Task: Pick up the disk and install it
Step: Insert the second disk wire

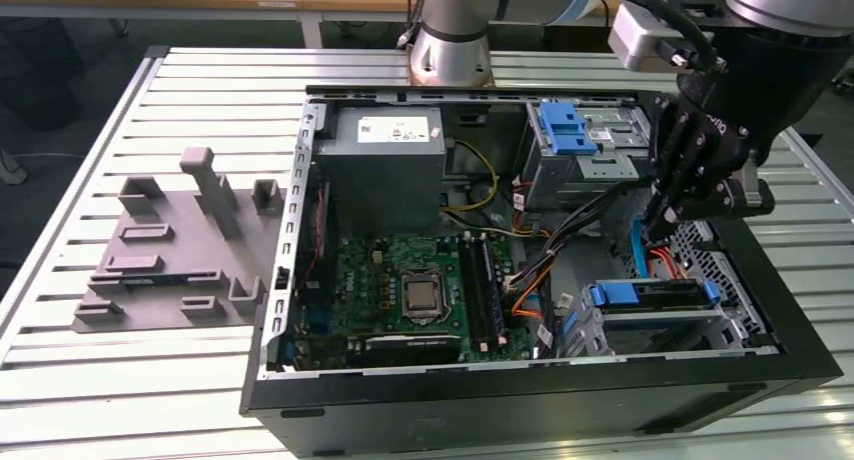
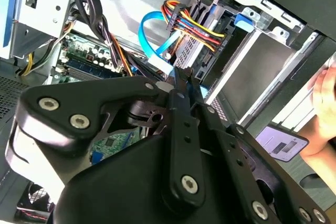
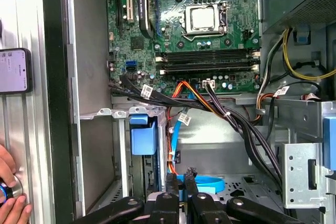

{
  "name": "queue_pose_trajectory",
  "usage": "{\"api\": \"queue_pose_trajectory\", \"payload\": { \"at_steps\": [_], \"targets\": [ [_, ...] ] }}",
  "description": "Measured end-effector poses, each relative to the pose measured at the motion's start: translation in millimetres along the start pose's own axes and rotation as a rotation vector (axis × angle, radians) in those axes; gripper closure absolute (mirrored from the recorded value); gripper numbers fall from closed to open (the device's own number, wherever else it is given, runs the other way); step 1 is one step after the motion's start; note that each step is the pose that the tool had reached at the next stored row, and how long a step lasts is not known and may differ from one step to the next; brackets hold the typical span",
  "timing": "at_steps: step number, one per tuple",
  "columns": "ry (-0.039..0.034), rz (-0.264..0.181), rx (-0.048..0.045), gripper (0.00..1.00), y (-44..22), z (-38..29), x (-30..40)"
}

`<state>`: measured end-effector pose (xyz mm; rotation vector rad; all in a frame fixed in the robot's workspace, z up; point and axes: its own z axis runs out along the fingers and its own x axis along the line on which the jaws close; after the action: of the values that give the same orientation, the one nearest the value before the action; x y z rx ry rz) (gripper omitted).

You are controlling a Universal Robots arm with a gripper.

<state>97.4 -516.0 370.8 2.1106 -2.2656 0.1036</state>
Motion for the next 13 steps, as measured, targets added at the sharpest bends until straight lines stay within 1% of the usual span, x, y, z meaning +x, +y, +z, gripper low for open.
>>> {"api": "queue_pose_trajectory", "payload": {
  "at_steps": [2, 3, 4, 5, 6, 7, 10, 11, 13],
  "targets": [
    [-0.0008, 0.0, -0.0001, 0.84, -0.2, 0.3, 3.4],
    [-0.003, 0.0, -0.0002, 0.84, -0.4, 0.7, 6.1],
    [-0.0073, 0.0, -0.0005, 0.84, -0.6, 1.2, 8.7],
    [-0.0141, 0.0, -0.001, 0.84, -0.6, 1.7, 11.1],
    [-0.0249, 0.0, -0.0018, 0.84, -0.8, 2.1, 13.0],
    [-0.0374, 0.001, -0.0027, 0.84, -0.8, 2.5, 14.7],
    [-0.0813, 0.001, -0.0058, 0.84, -1.2, 3.7, 19.7],
    [-0.0903, 0.001, -0.0064, 0.84, -1.3, 4.2, 21.0],
    [-0.091, 0.001, -0.0065, 0.84, -1.3, 4.3, 21.5]
  ]
}}
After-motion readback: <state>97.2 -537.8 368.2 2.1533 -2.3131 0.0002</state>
